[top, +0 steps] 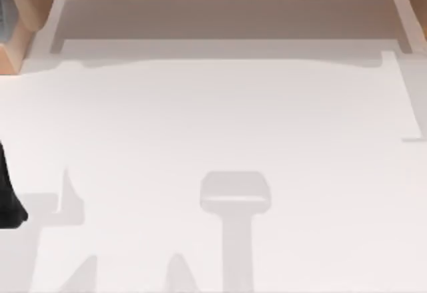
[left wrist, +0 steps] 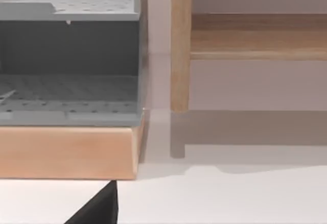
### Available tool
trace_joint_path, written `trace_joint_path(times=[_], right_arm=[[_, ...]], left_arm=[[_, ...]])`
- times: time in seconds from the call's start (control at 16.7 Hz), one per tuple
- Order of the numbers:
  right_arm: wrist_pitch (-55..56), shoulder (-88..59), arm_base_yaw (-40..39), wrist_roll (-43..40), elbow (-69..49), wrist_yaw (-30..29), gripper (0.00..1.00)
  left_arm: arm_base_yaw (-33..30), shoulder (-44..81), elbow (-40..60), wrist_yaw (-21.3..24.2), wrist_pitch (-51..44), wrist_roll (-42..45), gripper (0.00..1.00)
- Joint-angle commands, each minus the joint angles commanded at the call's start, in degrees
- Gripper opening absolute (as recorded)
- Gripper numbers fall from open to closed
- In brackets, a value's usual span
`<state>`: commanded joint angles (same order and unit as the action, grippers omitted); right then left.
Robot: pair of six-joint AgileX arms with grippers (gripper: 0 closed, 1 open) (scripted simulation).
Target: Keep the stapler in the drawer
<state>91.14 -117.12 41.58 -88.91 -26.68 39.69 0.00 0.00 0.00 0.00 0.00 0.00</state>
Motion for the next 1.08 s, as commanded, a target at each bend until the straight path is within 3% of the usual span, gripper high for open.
trace_joint_path(times=[0.42,1.08], right_arm=[[-1.8,-1.0,-2.1,-0.1,-2.7,-2.1,1.00],[-1.8,-1.0,-2.1,-0.1,-2.7,-2.1,0.17]], left_arm=[[0.0,0.0,0.0,0.0,0.0,0.0,1.00],[0.0,0.0,0.0,0.0,0.0,0.0,1.00]])
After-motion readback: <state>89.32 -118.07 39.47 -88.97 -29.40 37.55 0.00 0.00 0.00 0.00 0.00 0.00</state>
